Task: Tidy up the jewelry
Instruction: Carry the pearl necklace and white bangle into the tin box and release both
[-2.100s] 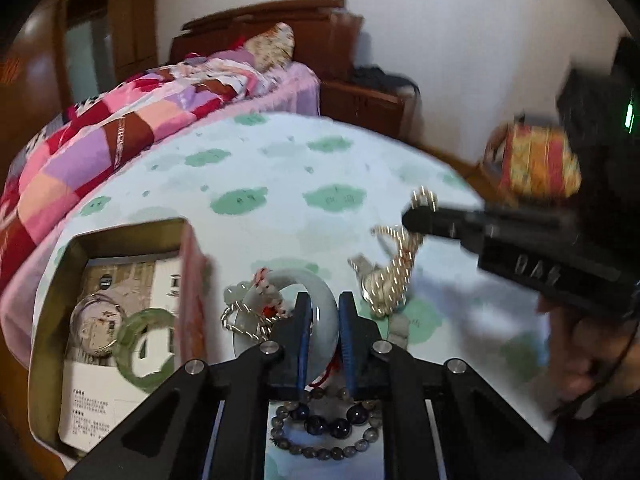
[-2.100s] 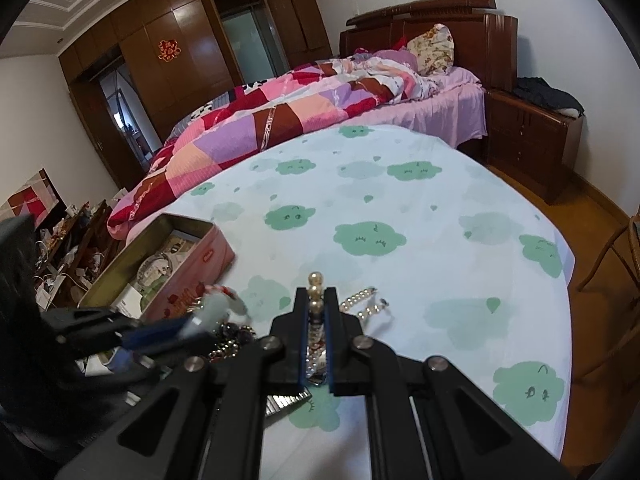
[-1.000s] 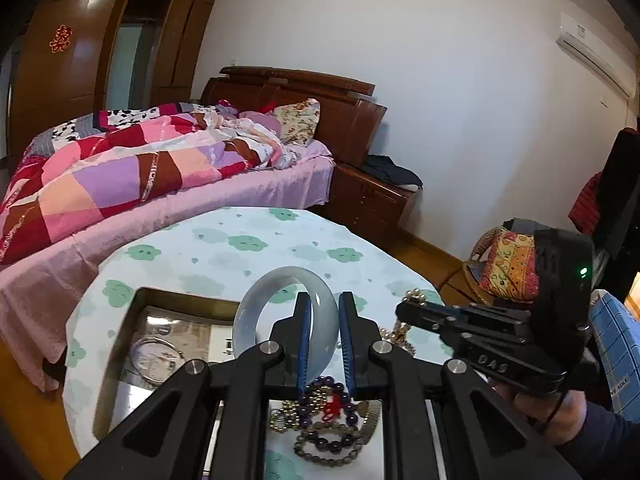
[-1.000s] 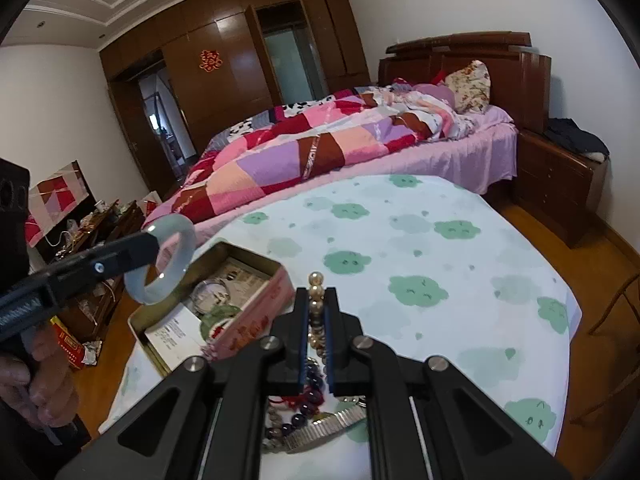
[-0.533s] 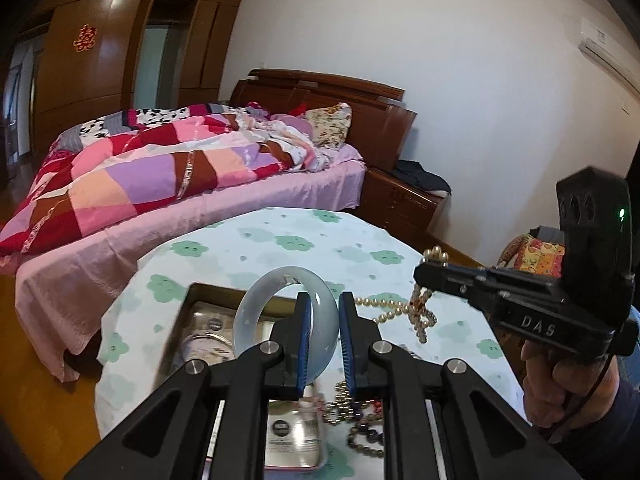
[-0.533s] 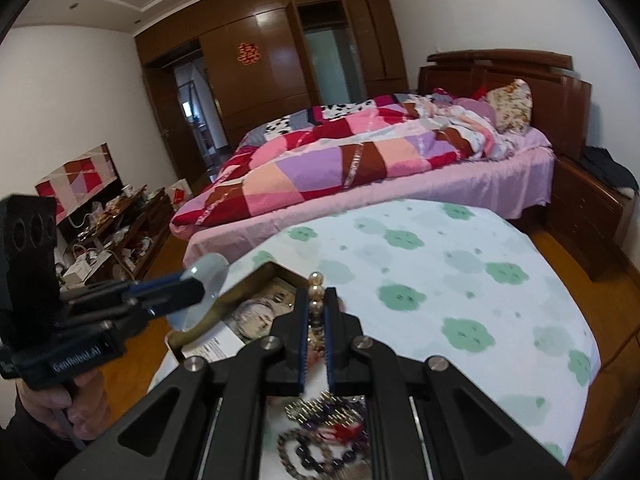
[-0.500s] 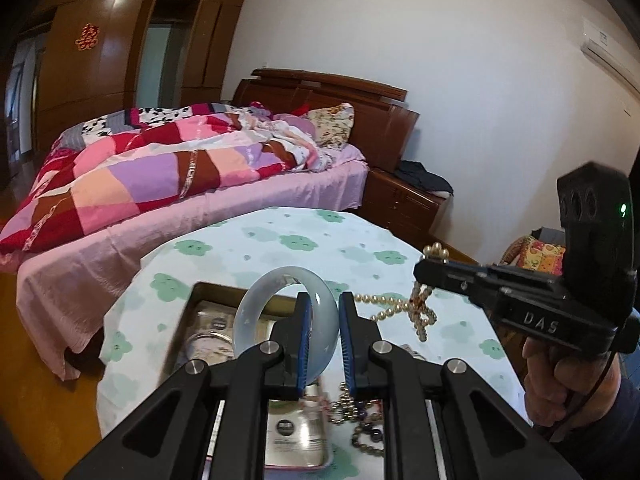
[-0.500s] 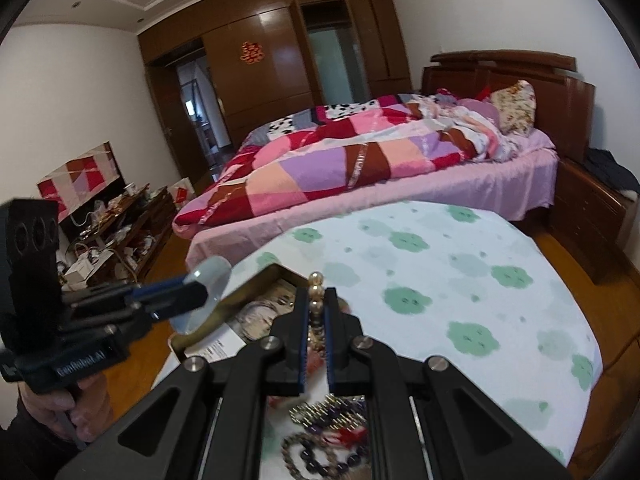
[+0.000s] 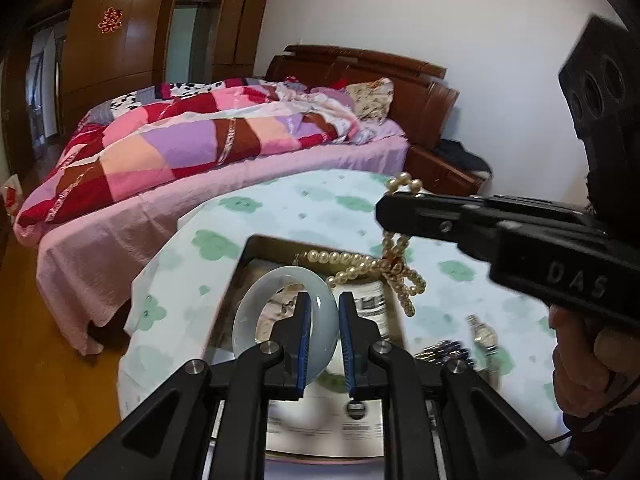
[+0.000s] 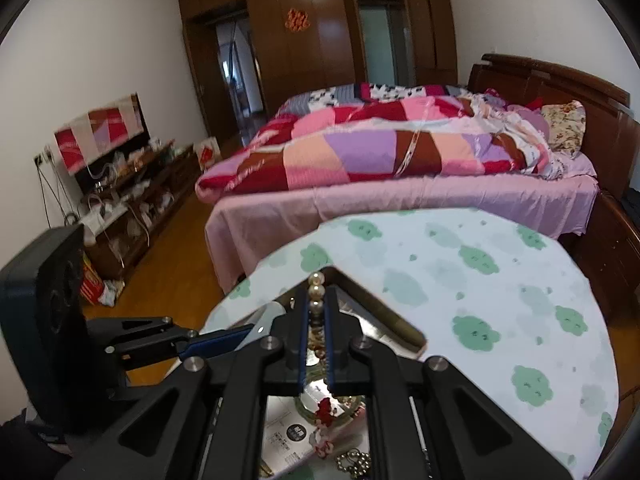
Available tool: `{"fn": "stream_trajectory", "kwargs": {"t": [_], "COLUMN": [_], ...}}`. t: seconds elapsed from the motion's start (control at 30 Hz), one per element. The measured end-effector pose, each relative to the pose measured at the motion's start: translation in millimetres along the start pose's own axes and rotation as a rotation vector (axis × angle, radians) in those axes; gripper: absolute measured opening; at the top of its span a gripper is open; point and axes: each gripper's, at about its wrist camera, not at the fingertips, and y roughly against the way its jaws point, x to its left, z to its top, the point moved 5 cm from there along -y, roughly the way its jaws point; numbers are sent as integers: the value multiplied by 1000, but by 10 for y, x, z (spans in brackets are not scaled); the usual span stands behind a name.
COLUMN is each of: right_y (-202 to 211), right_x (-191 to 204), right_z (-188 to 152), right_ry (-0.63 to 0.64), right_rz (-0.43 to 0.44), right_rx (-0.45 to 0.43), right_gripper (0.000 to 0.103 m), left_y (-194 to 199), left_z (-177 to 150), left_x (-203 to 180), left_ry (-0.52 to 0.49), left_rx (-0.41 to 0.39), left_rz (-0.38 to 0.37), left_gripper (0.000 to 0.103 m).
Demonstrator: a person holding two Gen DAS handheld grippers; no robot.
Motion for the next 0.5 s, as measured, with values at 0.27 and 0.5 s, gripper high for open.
{"fn": "stream_trajectory", "kwargs": {"t": [0.27, 0.5], "right_y": [-373, -304], "right_x": [-60, -203], "right_z": [-309, -430], "right_ry": [-15, -83], "right_rz": [-14, 4], "right_rx": [117, 123], "right_gripper": [9, 14], "left_y": [-186, -121], "left_z": [-165, -168], "left_x": [92, -14], "left_ry": [-20, -58], "left_rx": [49, 21], "left_rz": [63, 78], "left_gripper": [15, 30]}}
